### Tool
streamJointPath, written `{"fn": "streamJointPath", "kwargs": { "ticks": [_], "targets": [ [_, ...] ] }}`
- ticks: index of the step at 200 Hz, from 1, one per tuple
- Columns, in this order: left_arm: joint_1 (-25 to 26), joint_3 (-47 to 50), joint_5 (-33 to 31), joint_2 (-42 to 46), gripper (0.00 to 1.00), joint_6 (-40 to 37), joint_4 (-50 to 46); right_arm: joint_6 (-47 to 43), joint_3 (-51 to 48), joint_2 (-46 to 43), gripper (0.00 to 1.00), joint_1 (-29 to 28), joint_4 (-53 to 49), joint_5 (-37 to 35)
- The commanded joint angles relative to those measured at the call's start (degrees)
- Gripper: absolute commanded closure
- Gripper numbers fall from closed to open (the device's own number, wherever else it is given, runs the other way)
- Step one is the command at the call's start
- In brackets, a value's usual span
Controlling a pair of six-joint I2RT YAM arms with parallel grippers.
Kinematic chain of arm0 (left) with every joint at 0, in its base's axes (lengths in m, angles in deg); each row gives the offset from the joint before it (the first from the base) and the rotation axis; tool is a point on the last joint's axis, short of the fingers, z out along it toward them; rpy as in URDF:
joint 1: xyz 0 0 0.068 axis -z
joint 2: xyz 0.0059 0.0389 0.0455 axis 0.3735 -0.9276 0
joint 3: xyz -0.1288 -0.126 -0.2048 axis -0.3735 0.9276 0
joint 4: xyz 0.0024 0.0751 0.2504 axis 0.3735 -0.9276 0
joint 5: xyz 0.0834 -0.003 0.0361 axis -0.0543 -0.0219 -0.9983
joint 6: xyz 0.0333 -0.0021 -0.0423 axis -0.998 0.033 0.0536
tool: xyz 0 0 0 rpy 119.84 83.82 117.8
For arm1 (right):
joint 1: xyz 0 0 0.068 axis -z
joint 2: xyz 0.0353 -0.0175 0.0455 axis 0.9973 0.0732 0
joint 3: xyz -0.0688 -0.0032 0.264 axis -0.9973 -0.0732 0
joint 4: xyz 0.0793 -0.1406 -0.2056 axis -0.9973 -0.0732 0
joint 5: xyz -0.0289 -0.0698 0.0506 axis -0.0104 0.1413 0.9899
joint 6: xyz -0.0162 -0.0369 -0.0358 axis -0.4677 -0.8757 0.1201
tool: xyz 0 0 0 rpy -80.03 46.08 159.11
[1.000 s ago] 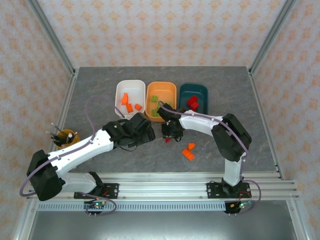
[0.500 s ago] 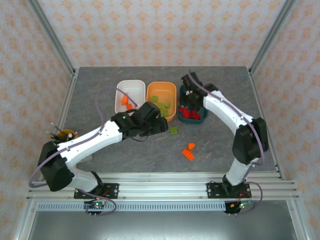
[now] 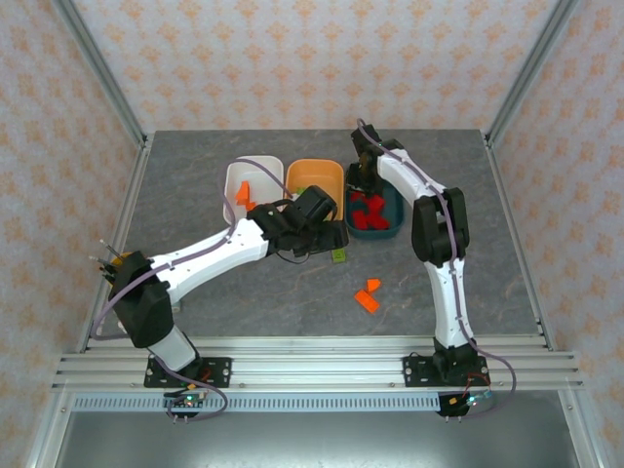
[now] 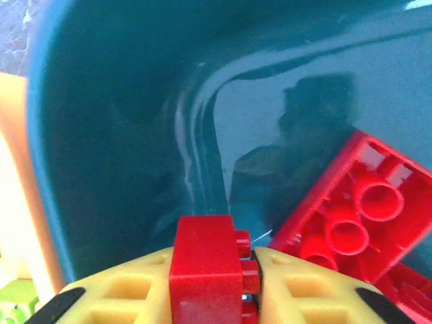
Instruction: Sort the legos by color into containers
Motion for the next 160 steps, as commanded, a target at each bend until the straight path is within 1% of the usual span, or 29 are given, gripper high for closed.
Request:
{"fn": "streamJointPath", "kwargs": {
  "ticks": [1,27,53,72,93,115,140,160],
  "targets": [
    [0.9,-1.6,2.3,-1.4,0.24,-0.2,-0.2,-0.6,2.4,-0.8,0.57,0.3,-3.4,0.3],
    [2.3,-3.4,3.4,-3.8,0.24,-1.7,-1.5,-1.3,0.3,-5.8,0.47,0.3,-3.2,0.1],
    [4.8,-5.6,5.2,-7.0,0.24,-3.5,-2.9,-2.0,-3.9,-13.3,0.43,0.3,-3.4,-1.0],
    [7.5,-8.5,5.0,-10.0,0.24,-6.5,-6.2,-2.8,-9.6,-21.3,0.42,0.3,-3.4,-1.9],
    [10.3,-11.8,3.8,-14.2,0.23,-8.5,-11.2,-3.5,-18.8,-31.4,0.39,-0.1,-3.6,-2.9],
    [12.0,-13.6,4.9,-18.8,0.22,-4.8,-13.8,-3.3,-29.3,-42.5,0.39,-1.1,-4.2,-3.6],
    [13.3,-17.2,5.6,-22.7,0.24,3.2,-17.3,-1.7,-40.1,-54.3,0.39,-3.2,-6.4,-5.3],
    [14.4,-18.8,7.8,-24.4,0.25,9.2,-15.6,0.6,-47.3,-62.8,0.39,-4.2,-8.0,-5.9]
  ]
}}
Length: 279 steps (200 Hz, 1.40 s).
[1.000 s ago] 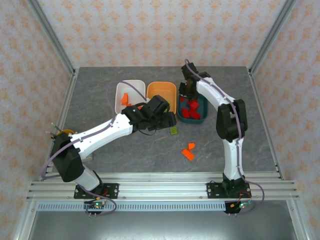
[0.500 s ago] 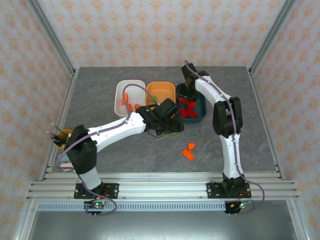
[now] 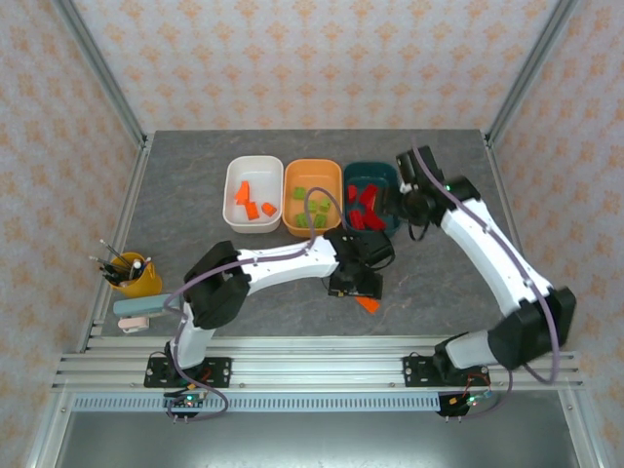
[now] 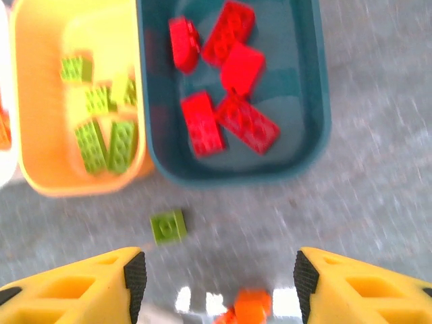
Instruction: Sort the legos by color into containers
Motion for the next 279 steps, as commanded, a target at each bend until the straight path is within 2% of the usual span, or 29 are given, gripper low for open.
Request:
{"fn": "streamJointPath", "kwargs": {
  "ticks": [1,32,61,95,114,163,193,224,279],
  "targets": [
    [1.0,-3.4,1.8,-0.6,0.25,9.1,-3.0,2.7,-7.1,-7.5,0.39,-1.1,-4.2,-2.8],
    [1.5,-6.8,3.2,-4.2,0.24,18.3,-5.4,4.7,-12.5,-16.8,0.39,-1.4,-7.2,-3.7],
    [2.0,-5.5,3.3,-4.8,0.24,27.0,-1.0,4.4,-13.0,-20.4,0.39,-1.3,-9.3,-4.3],
    [2.0,-9.5,-0.4,-7.4,0.24,29.8,-3.0,3.8,-13.1,-22.5,0.38,-1.3,-10.0,-5.9],
    [2.0,-10.1,-0.3,-9.1,0.25,32.1,-1.9,4.4,-12.4,-23.6,0.38,-1.3,-11.0,-8.2],
    [1.9,-10.5,-1.8,-12.0,0.33,35.8,-1.0,6.9,-8.6,-27.9,0.35,0.2,-14.4,-13.8],
    [1.9,-10.4,-2.5,-12.8,0.38,36.5,-1.4,8.5,-8.6,-29.7,0.35,0.4,-15.2,-12.1],
    [1.8,-9.5,-3.2,-13.3,0.47,35.5,-3.0,9.6,-9.0,-30.5,0.35,0.5,-15.4,-11.4],
    [0.6,-6.1,-7.4,-12.6,0.59,27.7,-4.6,9.1,-9.9,-30.5,0.35,0.5,-15.1,-9.0]
  ]
}}
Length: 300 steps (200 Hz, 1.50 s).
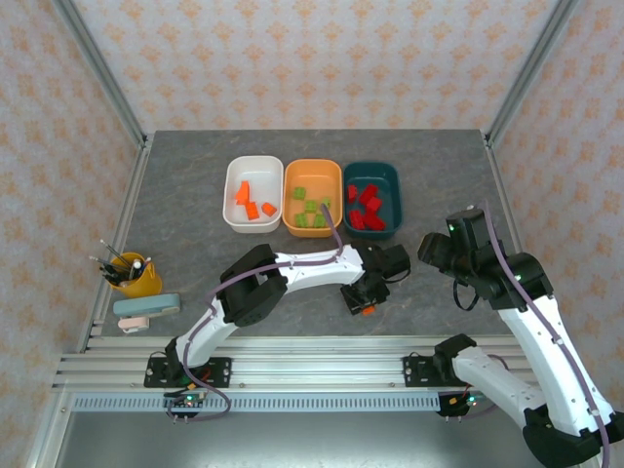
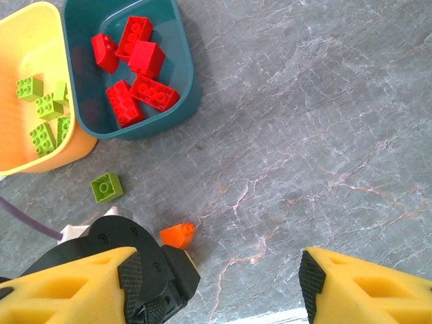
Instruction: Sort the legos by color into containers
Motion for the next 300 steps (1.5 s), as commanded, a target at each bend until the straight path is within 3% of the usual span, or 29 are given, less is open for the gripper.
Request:
{"fn": "streamJointPath", "kwargs": {
  "ticks": [1,46,90,154,188,228,266,300],
  "targets": [
    [-1.6,3.1,-7.4,-0.5,0.59,-4.7,-0.6,0.5,0.1,-0.6,0.35,0.4,-1.3,1.4],
    [-1.7,4.5,-8.2,-0.9,0.69,-10.6,0.1,0.6,-1.8,-1.1,0.35,0.4,-0.6,4.5],
    [-1.8,4.8,-13.8,3.4,0.70,-13.6,-4.5,-1.2,-2.5,-1.1,0.35,0.4,0.6,8.2],
    [-6.0,14.9,-19.1,18.2,0.70,-17.7,-8.2,-2.5,-5.2,-1.7,0.34,0.4,9.8,26.3],
    [-12.5,17.2,-20.2,26.6,0.70,-24.1,-10.3,-0.5,-6.4,0.9,0.34,0.3,15.8,31.3],
    [-26.5,12.7,-18.2,28.3,0.71,-35.4,-11.3,0.3,-5.4,8.4,0.33,-0.2,23.2,37.6],
    [-39.3,1.2,-14.8,20.5,0.71,-46.1,-10.8,6.1,-5.2,15.7,0.32,-5.4,36.4,37.2],
    [-46.0,-13.7,-12.9,7.1,0.71,-52.7,-12.7,9.9,-2.3,23.0,0.31,-9.0,46.8,32.9]
  ]
}}
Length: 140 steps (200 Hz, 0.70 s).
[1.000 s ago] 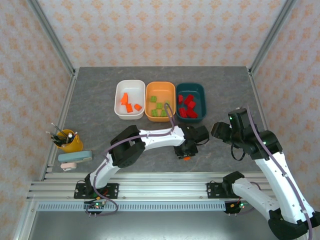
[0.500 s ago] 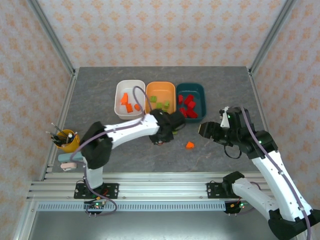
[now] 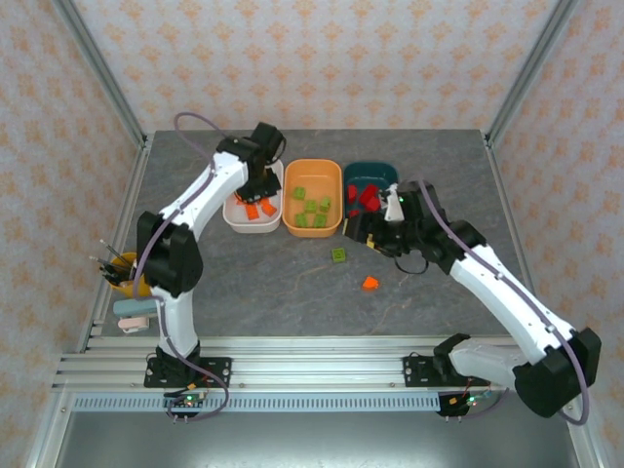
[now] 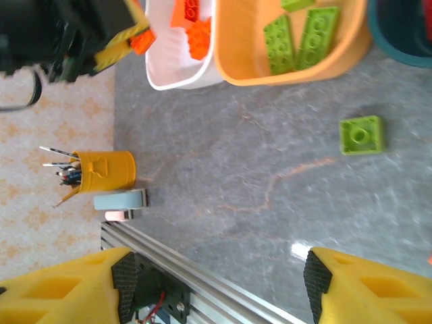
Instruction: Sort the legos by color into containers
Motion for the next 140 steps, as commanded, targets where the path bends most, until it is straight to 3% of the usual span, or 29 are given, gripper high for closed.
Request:
{"fn": "streamJointPath", "kwargs": {
  "ticks": [1,35,80,118,140],
  "targets": [
    [-2.9,-8.4,1.4,-7.7,0.71,-8.1,-3.3,3.9,3.3,4.2,0.31,-2.0,11.4,-2.8],
    [-5.8,-21.5,1.0,-19.4,0.71,-9.1,-5.4,4.0,9.7,11.5,0.31,-2.6,12.6,-5.0],
    [-7.2,-29.0,3.9,-27.5,0.69,-10.9,-3.9,2.9,14.1,16.1,0.31,-2.5,9.1,-6.0],
    [-7.2,-25.9,4.0,-25.9,0.51,-10.9,-4.2,1.4,14.5,17.8,0.31,-2.5,2.8,-10.4],
    [-7.2,-24.3,3.9,-22.3,0.46,-10.9,-3.7,-0.2,14.5,17.6,0.31,-2.5,0.0,-12.9]
  ]
}}
